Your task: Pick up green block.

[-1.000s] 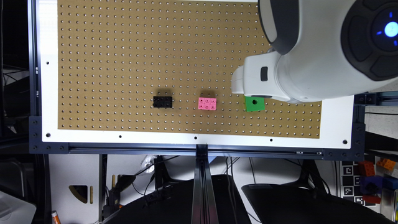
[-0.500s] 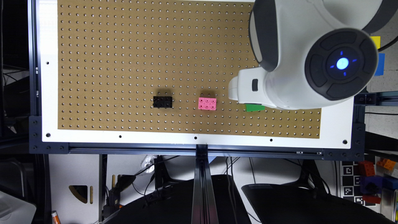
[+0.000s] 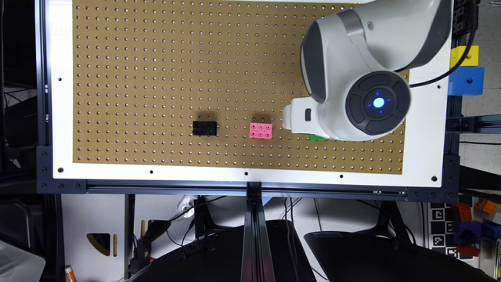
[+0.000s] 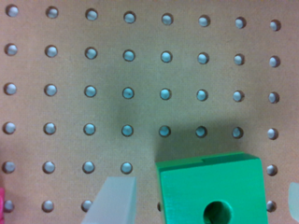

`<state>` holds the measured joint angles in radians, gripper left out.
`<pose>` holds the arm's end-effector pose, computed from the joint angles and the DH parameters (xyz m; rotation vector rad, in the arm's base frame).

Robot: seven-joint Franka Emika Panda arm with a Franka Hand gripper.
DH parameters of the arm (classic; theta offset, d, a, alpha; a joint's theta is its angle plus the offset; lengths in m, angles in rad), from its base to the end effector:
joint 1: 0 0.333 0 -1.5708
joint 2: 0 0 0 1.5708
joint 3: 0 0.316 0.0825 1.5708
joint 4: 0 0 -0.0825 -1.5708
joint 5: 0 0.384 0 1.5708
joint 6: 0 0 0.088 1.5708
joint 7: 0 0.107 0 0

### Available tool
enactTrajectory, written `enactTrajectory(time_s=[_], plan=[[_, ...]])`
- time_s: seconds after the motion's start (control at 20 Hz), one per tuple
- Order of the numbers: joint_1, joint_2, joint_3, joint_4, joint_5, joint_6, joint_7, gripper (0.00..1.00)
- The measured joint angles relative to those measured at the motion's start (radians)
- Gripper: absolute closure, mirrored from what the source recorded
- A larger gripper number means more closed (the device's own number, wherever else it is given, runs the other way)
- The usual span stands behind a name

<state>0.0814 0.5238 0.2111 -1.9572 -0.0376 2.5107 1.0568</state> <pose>0.5975 0.1753 0.2151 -2.8315 1.1376 0.0278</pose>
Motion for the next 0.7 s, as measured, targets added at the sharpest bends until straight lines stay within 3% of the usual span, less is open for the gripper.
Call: enactTrajectory(time_s=[0.4,0.55,0.7], plan=[[0.002,0.007,0.0,0.031,-0.0003,0.0,0.0,0.0],[0.003,0.044,0.0,0.048,-0.0053,0.009,0.0,0.0],[0.007,0.106,0.0,0.1,-0.0114,0.021,0.001,0.0]])
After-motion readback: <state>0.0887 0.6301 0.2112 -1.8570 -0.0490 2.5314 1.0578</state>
